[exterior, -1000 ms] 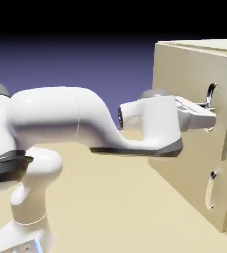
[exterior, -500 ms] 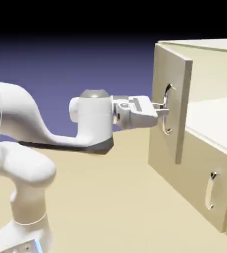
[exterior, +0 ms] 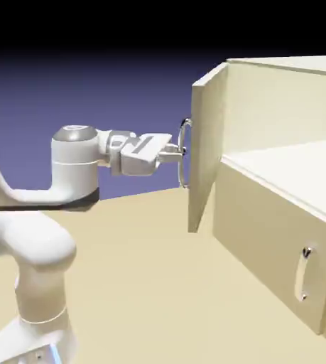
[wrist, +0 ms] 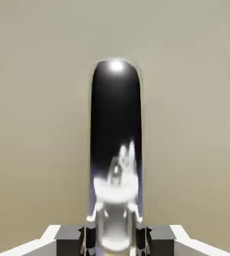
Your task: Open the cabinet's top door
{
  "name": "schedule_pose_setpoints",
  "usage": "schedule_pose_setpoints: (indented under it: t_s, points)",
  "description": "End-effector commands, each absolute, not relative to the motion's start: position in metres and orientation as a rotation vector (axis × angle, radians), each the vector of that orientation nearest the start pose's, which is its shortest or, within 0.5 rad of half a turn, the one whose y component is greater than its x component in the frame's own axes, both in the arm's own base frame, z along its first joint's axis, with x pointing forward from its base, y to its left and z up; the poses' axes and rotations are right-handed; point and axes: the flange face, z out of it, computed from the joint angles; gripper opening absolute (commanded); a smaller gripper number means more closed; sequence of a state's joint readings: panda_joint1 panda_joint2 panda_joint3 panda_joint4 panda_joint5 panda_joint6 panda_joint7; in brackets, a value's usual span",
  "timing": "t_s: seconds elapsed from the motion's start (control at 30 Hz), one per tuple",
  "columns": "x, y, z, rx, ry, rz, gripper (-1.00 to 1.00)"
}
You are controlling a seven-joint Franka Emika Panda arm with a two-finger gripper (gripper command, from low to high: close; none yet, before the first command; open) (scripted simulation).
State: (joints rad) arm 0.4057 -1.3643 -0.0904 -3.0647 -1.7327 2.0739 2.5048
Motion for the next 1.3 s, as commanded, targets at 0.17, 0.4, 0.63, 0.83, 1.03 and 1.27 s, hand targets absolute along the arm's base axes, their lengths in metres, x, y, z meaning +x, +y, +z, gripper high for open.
schedule_pose_setpoints:
  t_s: [0.17,0.4,0.63,0.83,1.03,1.27]
  points:
    - [0.214,0.058,0.497,-1.589,1.52,-2.199,-1.0]
    - [0.191,0.102,0.497,-1.547,1.631,-2.247,-1.0]
    - [0.168,0.159,0.497,-1.487,1.771,-2.304,-1.0]
    - [0.152,0.221,0.497,-1.417,1.915,-2.356,-1.0]
    - [0.143,0.281,0.497,-1.34,2.056,-2.402,-1.0]
    - [0.142,0.338,0.497,-1.259,2.19,-2.439,-1.0]
